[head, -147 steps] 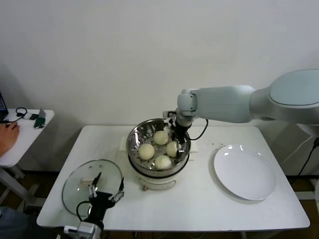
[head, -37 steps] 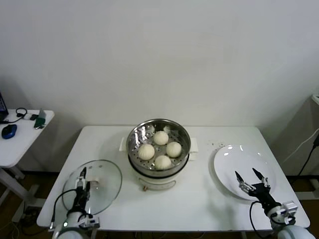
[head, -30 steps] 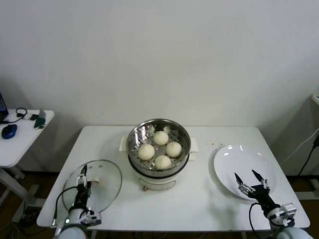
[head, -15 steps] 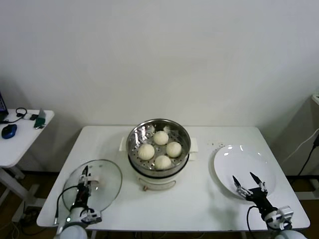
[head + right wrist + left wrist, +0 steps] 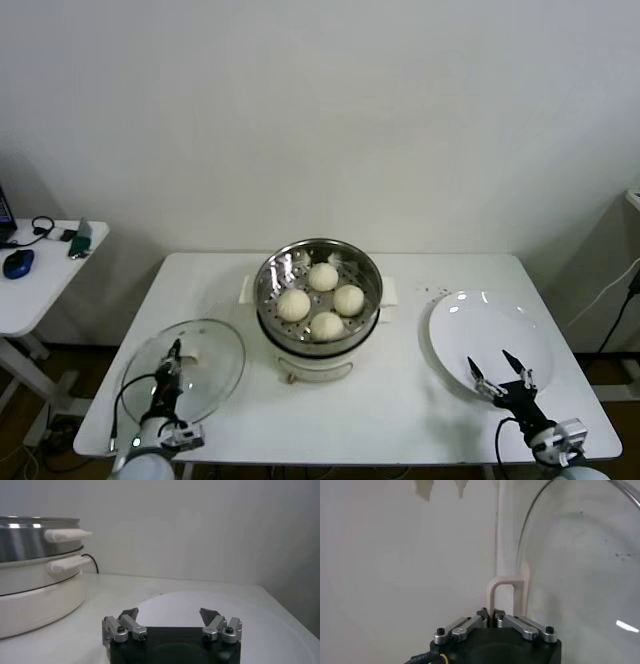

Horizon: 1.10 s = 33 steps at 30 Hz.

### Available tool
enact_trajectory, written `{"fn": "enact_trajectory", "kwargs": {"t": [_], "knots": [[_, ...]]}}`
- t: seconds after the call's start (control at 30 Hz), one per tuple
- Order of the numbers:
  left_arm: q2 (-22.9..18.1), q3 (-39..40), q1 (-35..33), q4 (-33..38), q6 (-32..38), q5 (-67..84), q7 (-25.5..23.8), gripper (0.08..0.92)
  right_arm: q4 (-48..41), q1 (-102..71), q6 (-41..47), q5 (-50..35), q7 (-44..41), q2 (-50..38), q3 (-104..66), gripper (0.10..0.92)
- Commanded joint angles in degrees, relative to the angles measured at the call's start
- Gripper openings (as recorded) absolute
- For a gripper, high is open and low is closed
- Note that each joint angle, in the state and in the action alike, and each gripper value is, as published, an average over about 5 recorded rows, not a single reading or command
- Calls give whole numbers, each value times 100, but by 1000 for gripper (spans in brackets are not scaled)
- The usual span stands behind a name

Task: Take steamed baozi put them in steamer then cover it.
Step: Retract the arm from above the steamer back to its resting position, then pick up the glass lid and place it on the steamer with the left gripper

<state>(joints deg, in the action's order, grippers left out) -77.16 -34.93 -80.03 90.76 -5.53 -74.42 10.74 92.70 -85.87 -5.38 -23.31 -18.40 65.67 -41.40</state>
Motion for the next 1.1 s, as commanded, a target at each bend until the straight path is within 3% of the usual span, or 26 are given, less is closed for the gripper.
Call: {"fn": "enact_trajectory", "kwargs": {"t": [0.03,0.4,0.63,0.83,0.97,1.1], "knots": [[110,-29,-247,641,-116,137,74,145,-39,14,-27,26,-4,-22,-27,823],[680,-256,-1217,2512,-1402,-200,-56,146,-167,273,-35,13,3,-232,71,823],[1172,-261,-1375,3539,-2013,-17,-424,146,-198,554,-8,15,50,-397,305,823],[1850,104,-1041,3674,-2251,64,-508,146,-285,820,25,73,128,-494,510,823],[2256,678,-513,3644,-2520,126,-875,146,-372,965,38,130,141,-515,615,823],[2306,1568,392,3529,-2865,75,-1427,146,-435,1071,50,224,144,-475,698,823]]}}
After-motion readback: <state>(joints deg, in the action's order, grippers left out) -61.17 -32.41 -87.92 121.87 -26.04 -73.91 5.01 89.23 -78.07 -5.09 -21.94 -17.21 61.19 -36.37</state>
